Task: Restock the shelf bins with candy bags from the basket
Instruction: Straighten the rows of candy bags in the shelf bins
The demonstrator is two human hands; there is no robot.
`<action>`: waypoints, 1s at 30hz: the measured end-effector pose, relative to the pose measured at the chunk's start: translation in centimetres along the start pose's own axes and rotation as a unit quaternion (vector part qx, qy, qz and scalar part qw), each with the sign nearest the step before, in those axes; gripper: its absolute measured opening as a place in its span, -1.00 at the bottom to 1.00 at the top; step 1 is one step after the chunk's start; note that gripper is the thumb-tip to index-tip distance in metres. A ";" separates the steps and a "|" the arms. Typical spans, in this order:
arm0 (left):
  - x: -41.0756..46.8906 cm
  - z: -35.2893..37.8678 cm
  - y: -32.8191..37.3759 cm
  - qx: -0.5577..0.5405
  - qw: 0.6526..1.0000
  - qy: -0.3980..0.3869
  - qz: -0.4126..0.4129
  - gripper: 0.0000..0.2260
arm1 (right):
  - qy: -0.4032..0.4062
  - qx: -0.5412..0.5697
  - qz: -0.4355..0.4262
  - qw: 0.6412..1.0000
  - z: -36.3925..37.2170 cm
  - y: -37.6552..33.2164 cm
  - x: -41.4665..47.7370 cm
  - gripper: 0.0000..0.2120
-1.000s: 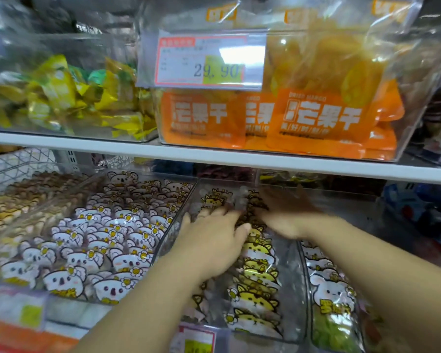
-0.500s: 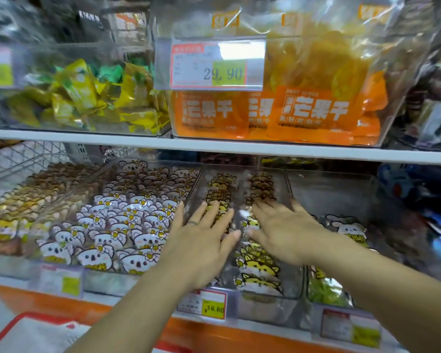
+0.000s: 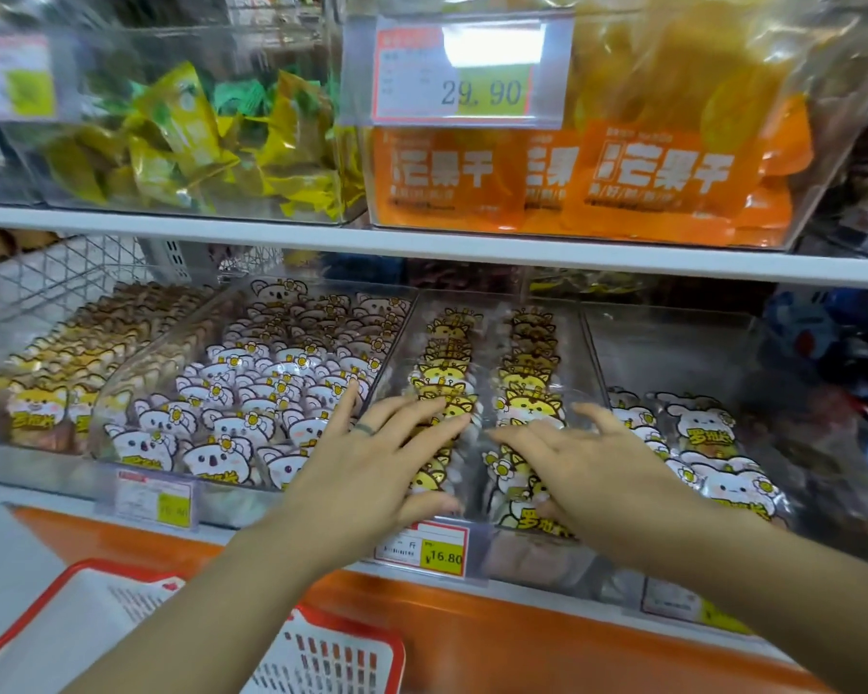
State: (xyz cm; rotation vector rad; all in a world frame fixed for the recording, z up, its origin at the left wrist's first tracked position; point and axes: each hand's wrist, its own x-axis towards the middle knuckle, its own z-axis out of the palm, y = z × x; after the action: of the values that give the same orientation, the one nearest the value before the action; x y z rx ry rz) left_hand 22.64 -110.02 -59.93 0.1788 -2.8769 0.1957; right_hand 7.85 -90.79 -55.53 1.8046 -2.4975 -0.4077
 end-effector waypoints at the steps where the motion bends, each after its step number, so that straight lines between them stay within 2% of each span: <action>1: 0.1 0.1 0.1 0.005 1.000 0.004 -0.002 -0.36 | -0.002 -0.014 0.000 1.000 0.1 0.0 0.1 -0.30; 4: 0.4 0.2 0.3 0.016 1.000 0.011 -0.012 -0.37 | -0.018 -0.041 -0.005 0.999 0.1 -0.2 0.4 -0.31; 6: 0.4 0.3 0.4 0.018 0.999 0.019 -0.018 -0.37 | -0.035 -0.014 -0.004 0.999 -0.7 -0.2 0.1 -0.32; 7: 0.2 0.4 0.5 0.019 0.999 0.026 -0.023 -0.36 | -0.026 0.016 0.004 1.000 -1.3 -0.2 -0.1 -0.32; 10: -1.0 0.8 1.0 0.020 0.997 0.053 -0.057 -0.34 | 0.081 0.098 0.030 0.991 -2.1 -0.8 -0.1 -0.27; 13: -2.6 1.4 1.9 0.030 0.993 0.082 -0.081 -0.41 | 0.086 0.123 0.004 0.989 -0.9 -2.4 1.6 -0.17; 18: -2.8 1.7 2.4 0.061 0.990 0.062 -0.113 -0.47 | 0.100 0.082 -0.013 0.992 1.9 -2.0 4.3 -0.20; 20: -2.9 1.9 2.7 0.052 0.989 0.057 -0.124 -0.48 | 0.115 0.081 -0.011 0.990 2.2 -1.9 4.3 -0.25; 24: -2.7 1.7 3.1 0.022 0.988 0.026 -0.153 -0.47 | 0.120 0.101 -0.024 0.987 2.5 -1.9 4.4 -0.20; 28: -2.6 0.7 3.2 -0.024 0.984 0.004 -0.176 -0.43 | 0.116 0.163 -0.022 0.979 1.6 -1.6 4.6 -0.39; 30: -2.7 0.3 3.4 -0.029 0.984 -0.003 -0.178 -0.44 | 0.112 0.180 -0.028 0.977 1.6 -1.4 4.9 -0.43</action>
State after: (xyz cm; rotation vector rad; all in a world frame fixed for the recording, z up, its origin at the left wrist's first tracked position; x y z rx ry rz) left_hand 24.68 -106.43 -61.30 0.6753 -2.7897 0.0421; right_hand 7.29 -95.52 -57.99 1.9111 -2.4843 0.2556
